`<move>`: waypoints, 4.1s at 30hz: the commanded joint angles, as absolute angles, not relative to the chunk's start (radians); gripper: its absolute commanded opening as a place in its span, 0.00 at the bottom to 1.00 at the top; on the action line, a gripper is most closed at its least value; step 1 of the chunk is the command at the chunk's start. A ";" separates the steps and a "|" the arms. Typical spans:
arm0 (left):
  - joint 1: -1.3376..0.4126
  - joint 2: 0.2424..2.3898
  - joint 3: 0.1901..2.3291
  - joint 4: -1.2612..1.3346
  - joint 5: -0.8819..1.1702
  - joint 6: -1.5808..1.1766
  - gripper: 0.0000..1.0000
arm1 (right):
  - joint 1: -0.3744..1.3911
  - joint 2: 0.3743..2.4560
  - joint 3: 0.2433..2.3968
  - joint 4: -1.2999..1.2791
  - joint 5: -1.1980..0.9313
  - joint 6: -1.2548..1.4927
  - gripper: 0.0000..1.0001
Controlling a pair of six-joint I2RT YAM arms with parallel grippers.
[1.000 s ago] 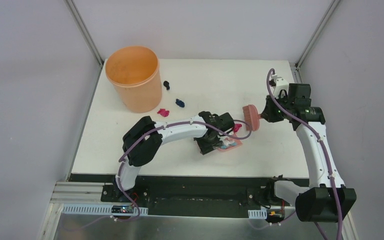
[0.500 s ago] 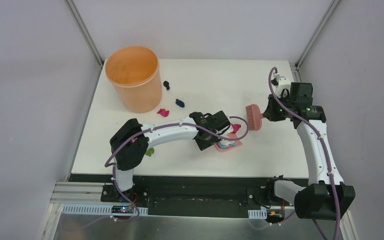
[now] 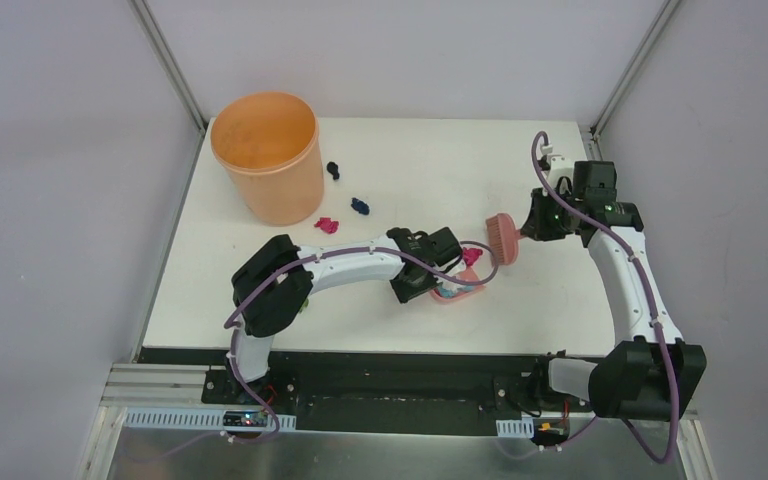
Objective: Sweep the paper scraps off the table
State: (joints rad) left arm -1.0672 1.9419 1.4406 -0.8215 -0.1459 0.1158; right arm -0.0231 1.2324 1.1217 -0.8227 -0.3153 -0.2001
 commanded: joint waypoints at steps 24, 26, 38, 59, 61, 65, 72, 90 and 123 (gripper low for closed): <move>-1.068 1.980 1.545 -0.859 -0.175 0.090 0.00 | 0.023 1.124 1.180 -0.961 -0.462 -0.218 0.00; -1.069 1.967 1.527 -0.838 -0.181 0.090 0.00 | 0.023 1.115 1.187 -0.955 -0.418 -0.222 0.00; -1.050 1.898 1.478 -0.785 -0.226 0.047 0.00 | -0.073 1.203 1.297 -0.974 -0.342 -0.122 0.00; -0.871 1.706 1.738 -1.138 -0.349 -0.038 0.00 | -0.213 1.114 1.022 -0.916 -0.926 -0.116 0.00; -0.856 1.694 1.781 -1.186 -0.372 -0.043 0.00 | -0.217 1.102 0.963 -0.836 -0.967 -0.077 0.00; -0.821 1.683 1.874 -1.285 -0.405 -0.068 0.00 | -0.262 1.085 0.847 -0.719 -1.059 0.016 0.00; -0.762 1.692 2.021 -1.416 -0.433 -0.095 0.00 | -0.294 1.081 0.796 -0.706 -1.093 0.007 0.00; -0.532 1.602 2.099 -1.583 -0.539 -0.099 0.00 | -0.305 1.138 0.804 -0.705 -1.056 0.009 0.00; -0.227 1.724 2.035 -1.502 -0.943 0.050 0.00 | -0.305 1.169 0.812 -0.719 -1.089 -0.020 0.00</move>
State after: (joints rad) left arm -0.2234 1.7721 2.0525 -1.5406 -0.8577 0.0181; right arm -0.2981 1.1980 0.7906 -0.7441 -1.0561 -0.0002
